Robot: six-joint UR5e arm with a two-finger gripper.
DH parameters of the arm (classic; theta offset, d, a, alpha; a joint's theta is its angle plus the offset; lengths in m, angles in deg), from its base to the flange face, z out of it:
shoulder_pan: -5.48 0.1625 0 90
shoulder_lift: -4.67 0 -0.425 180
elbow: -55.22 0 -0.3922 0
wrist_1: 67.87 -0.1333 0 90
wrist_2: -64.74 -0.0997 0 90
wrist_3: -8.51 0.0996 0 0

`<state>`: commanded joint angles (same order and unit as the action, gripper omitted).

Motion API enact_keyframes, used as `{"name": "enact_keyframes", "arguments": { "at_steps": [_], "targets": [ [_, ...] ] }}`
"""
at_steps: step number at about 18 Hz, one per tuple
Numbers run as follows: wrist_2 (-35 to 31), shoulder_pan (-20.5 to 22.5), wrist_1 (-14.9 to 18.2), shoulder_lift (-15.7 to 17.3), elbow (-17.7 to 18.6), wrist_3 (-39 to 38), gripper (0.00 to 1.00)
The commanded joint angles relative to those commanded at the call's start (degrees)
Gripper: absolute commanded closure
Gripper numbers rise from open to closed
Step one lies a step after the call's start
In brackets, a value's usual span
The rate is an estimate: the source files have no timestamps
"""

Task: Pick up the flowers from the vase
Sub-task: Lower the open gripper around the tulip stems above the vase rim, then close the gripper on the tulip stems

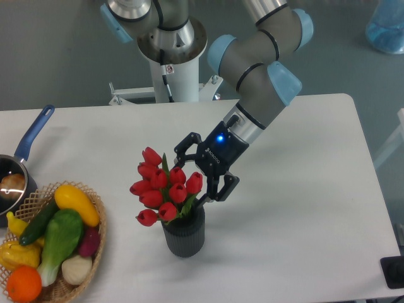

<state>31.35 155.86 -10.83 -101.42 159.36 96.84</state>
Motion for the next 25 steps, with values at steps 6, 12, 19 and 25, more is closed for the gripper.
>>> {"name": "enact_keyframes", "arguments": {
  "at_steps": [6,12,19,25],
  "targets": [
    [0.2,-0.9,-0.9,-1.1,-0.1,0.0,0.00],
    [3.0,-1.1,-0.9,-1.5,-0.1,0.0,0.00],
    [5.1,-1.2,-2.4,-3.1,-0.1,0.1,0.00],
    [5.2,-1.8,-5.9,-4.6,-0.3,0.1,0.00]
  ]
}}
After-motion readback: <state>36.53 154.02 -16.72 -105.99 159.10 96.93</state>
